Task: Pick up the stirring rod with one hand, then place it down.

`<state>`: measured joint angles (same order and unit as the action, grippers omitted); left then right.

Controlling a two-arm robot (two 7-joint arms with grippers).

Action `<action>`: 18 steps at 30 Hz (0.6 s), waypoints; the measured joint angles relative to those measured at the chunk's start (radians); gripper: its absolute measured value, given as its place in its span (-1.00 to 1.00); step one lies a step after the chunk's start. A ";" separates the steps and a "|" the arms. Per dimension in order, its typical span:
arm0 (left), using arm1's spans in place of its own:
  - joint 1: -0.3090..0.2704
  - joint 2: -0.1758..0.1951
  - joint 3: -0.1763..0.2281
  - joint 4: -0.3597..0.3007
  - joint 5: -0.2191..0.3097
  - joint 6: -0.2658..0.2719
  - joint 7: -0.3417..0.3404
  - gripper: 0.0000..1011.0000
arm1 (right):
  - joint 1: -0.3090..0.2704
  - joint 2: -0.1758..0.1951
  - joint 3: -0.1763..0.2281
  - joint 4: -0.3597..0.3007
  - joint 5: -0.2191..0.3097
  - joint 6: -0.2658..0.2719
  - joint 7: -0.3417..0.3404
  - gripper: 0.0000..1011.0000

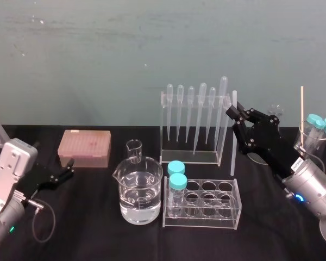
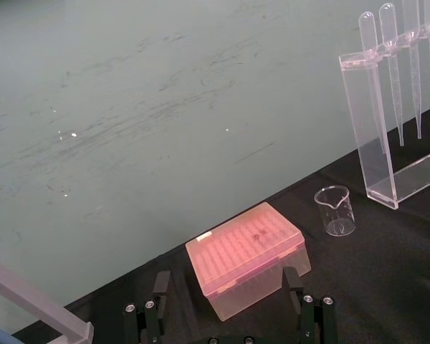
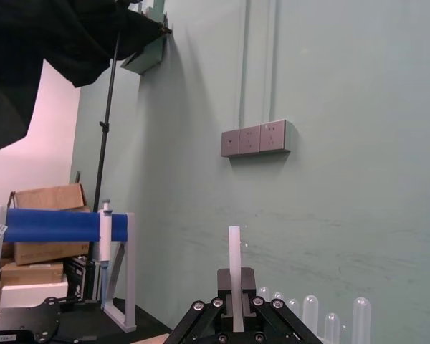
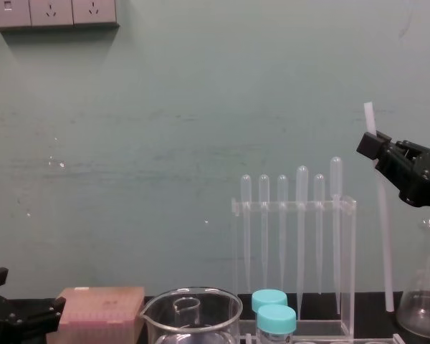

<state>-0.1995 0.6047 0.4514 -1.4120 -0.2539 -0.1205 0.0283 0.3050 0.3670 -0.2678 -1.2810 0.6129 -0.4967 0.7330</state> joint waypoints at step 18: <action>0.000 0.000 0.000 0.000 0.000 0.000 0.000 0.98 | 0.000 0.000 0.000 0.000 0.000 0.000 0.000 -0.87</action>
<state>-0.1995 0.6047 0.4514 -1.4120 -0.2538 -0.1205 0.0283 0.3050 0.3669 -0.2678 -1.2810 0.6129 -0.4967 0.7330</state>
